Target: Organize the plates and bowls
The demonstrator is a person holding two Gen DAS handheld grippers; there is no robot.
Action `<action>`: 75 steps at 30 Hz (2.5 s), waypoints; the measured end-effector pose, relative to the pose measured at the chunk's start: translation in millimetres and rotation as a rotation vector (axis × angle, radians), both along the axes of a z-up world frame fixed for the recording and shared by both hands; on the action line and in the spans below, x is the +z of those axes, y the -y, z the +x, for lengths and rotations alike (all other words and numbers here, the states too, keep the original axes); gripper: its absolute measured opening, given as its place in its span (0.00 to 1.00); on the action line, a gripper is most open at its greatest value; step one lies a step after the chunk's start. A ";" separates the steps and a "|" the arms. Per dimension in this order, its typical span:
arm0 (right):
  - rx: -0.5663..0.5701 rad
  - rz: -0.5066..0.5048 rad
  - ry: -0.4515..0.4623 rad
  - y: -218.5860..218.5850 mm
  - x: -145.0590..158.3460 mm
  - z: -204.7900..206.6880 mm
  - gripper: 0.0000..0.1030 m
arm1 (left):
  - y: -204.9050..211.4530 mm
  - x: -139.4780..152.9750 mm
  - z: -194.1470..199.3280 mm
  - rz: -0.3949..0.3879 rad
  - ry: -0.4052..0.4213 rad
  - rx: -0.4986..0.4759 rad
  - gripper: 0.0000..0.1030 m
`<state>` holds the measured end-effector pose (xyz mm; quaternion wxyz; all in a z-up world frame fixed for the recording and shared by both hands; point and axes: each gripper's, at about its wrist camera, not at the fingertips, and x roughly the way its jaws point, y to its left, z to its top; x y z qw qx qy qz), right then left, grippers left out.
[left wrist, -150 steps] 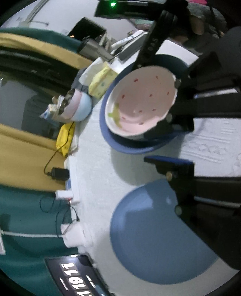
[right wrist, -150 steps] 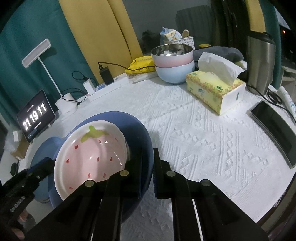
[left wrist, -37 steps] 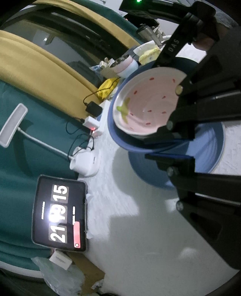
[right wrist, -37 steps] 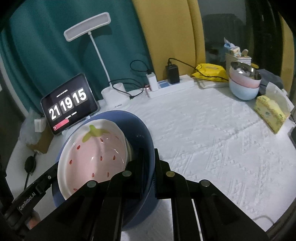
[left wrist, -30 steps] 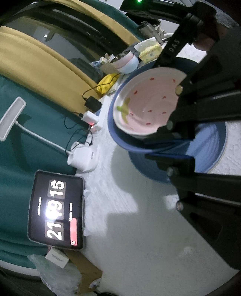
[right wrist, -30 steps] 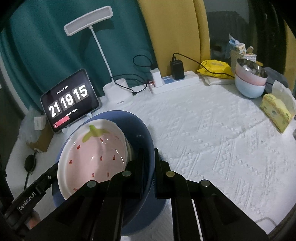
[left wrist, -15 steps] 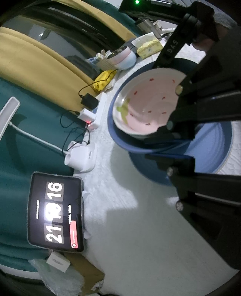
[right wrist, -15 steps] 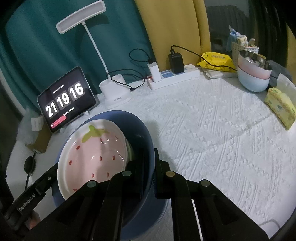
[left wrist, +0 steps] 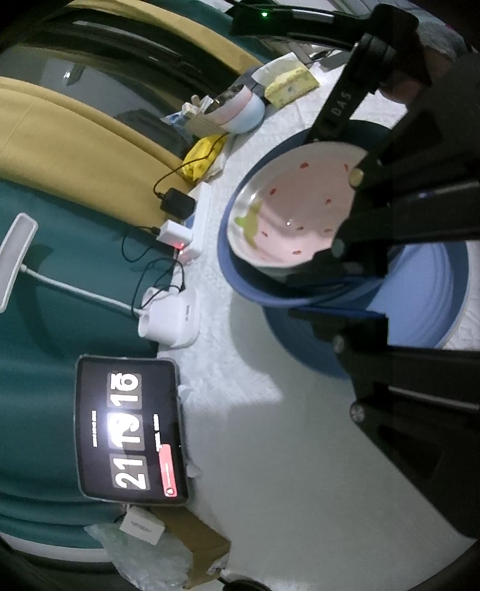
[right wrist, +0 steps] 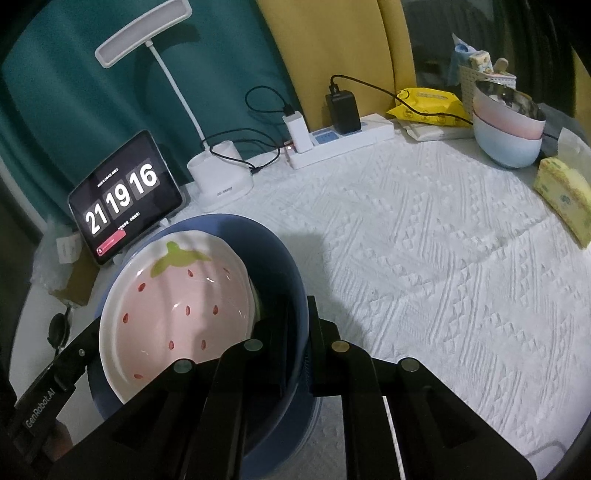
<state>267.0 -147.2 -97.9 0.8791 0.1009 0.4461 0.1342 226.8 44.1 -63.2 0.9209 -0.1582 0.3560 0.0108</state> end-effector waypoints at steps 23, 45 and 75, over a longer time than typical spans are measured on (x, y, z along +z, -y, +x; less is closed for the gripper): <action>-0.011 -0.069 0.035 4.8 7.4 -13.2 0.24 | 3.2 8.3 -18.2 0.071 0.030 0.036 0.41; -0.020 -0.091 0.131 20.7 37.8 -61.4 0.25 | 31.1 42.4 -69.8 0.118 0.154 -0.024 0.63; -0.067 -0.110 0.307 79.8 98.1 -149.0 0.26 | 93.2 96.3 -153.2 0.227 0.322 -0.129 0.86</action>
